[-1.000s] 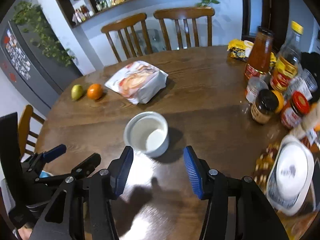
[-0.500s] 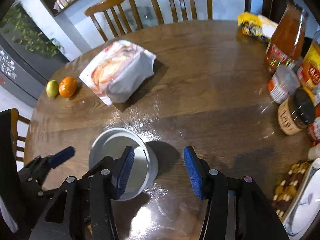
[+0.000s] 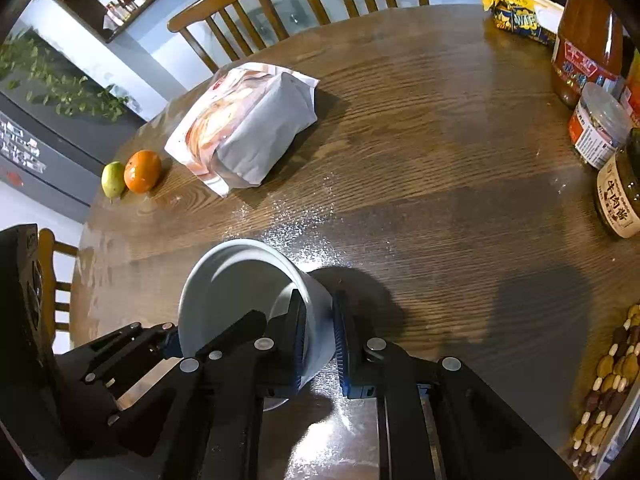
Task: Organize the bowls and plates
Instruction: 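Close both grippers on the rim of the small white bowl, then lift the small white bowl and carry it over the nested bowls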
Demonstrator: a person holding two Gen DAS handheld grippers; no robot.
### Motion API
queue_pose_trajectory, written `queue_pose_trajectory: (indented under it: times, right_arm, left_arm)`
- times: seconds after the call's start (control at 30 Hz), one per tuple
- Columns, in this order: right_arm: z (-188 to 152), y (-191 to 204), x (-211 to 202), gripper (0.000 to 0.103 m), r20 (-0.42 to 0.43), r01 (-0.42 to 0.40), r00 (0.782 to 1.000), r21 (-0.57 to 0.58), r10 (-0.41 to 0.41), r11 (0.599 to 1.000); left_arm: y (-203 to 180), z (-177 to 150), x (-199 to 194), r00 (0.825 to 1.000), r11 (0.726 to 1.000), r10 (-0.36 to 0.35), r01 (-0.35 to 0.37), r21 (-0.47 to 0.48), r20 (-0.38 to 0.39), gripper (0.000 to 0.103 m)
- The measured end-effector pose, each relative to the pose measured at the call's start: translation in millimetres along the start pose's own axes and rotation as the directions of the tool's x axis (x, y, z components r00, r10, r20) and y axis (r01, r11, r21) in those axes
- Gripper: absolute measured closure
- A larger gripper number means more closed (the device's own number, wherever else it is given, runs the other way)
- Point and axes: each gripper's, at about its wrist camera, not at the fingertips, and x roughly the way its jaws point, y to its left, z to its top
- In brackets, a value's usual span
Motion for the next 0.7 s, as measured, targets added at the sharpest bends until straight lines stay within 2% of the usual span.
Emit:
queue_pose_trajectory:
  times: [0.13, 0.43, 0.7]
  right_arm:
    - [-6, 7, -7, 0.089, 0.031, 0.025, 0.999, -0.024, -0.025, 0.999]
    - [-26, 18, -44, 0.089, 0.107, -0.002, 0.994, -0.034, 0.005, 0.999]
    - [-56, 39, -89, 0.088, 0.190, -0.025, 0.981, -0.069, 0.037, 0.997]
  left_arm:
    - [2, -6, -6, 1.000, 1.000, 0.003, -0.003, -0.004, 0.024, 0.088]
    - [2, -26, -48, 0.994, 1.000, 0.022, -0.023, 0.007, 0.109, 0.088]
    - [-1, -60, -101, 0.972, 0.997, 0.057, -0.067, 0.038, 0.229, 0.087]
